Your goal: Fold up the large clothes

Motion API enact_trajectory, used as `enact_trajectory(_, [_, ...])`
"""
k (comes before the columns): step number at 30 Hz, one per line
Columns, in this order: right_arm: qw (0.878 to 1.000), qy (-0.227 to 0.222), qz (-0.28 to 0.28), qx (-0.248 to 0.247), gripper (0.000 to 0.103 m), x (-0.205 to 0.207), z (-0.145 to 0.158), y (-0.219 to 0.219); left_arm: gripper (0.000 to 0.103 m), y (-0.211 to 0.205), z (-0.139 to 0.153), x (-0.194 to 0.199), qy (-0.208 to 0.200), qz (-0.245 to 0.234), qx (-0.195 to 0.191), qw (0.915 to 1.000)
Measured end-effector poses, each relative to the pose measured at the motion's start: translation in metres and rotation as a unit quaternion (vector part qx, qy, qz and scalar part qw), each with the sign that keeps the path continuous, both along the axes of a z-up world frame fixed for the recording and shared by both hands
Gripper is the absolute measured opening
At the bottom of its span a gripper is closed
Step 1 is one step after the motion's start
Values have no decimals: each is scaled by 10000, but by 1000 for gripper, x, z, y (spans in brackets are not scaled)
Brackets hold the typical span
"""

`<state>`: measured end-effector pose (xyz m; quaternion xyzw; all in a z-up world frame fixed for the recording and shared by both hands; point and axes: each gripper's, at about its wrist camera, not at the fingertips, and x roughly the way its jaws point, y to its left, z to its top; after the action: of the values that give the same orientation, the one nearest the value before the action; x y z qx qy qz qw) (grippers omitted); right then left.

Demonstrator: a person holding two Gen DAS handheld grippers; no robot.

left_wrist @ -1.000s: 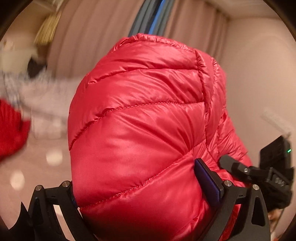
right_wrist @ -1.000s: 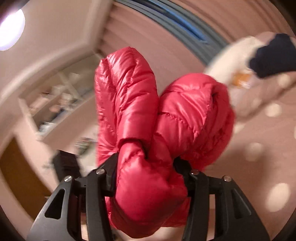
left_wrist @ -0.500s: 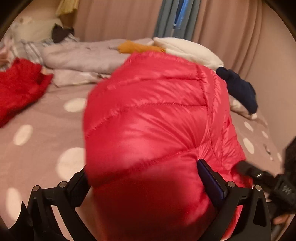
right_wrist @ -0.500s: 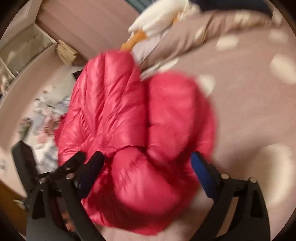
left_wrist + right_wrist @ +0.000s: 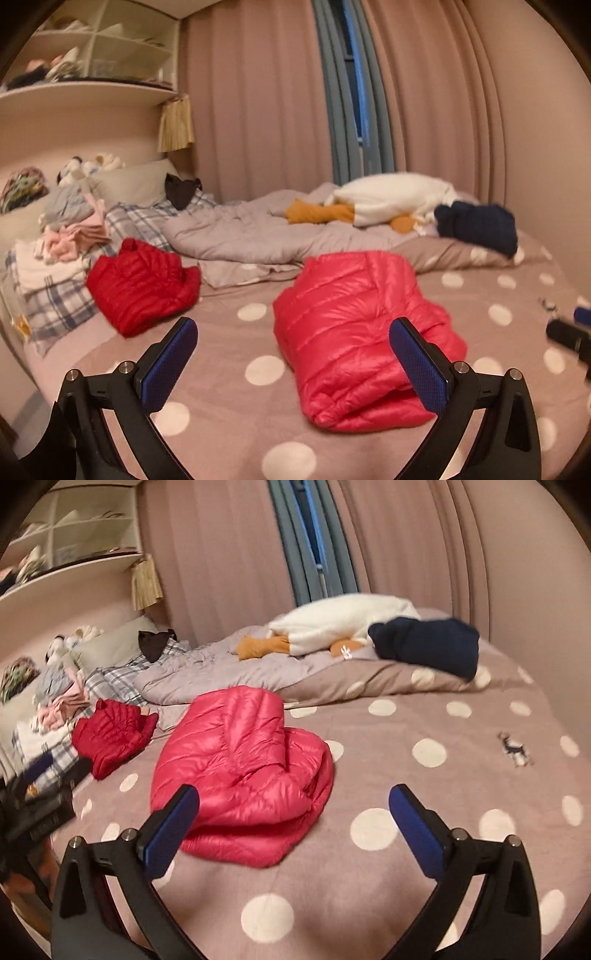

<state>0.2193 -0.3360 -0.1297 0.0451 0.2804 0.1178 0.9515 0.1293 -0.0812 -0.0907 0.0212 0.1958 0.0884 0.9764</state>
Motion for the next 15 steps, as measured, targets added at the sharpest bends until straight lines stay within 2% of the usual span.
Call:
enact_trajectory(4, [9998, -11, 29, -210, 103, -16, 13, 14, 103, 1, 8, -15, -119, -55, -301, 9995])
enact_trajectory(8, [9989, -259, -90, -375, 103, -32, 26, 11, 103, 1, 14, -29, -349, -477, -576, 9966])
enact_trajectory(10, [9977, -377, -165, -539, 103, -40, 33, 15, 103, 3, 16, -31, -329, -667, -729, 9946])
enact_trajectory(15, [9948, -556, -114, -842, 103, -53, 38, 22, 103, 1, 17, -29, -347, -640, -749, 9945])
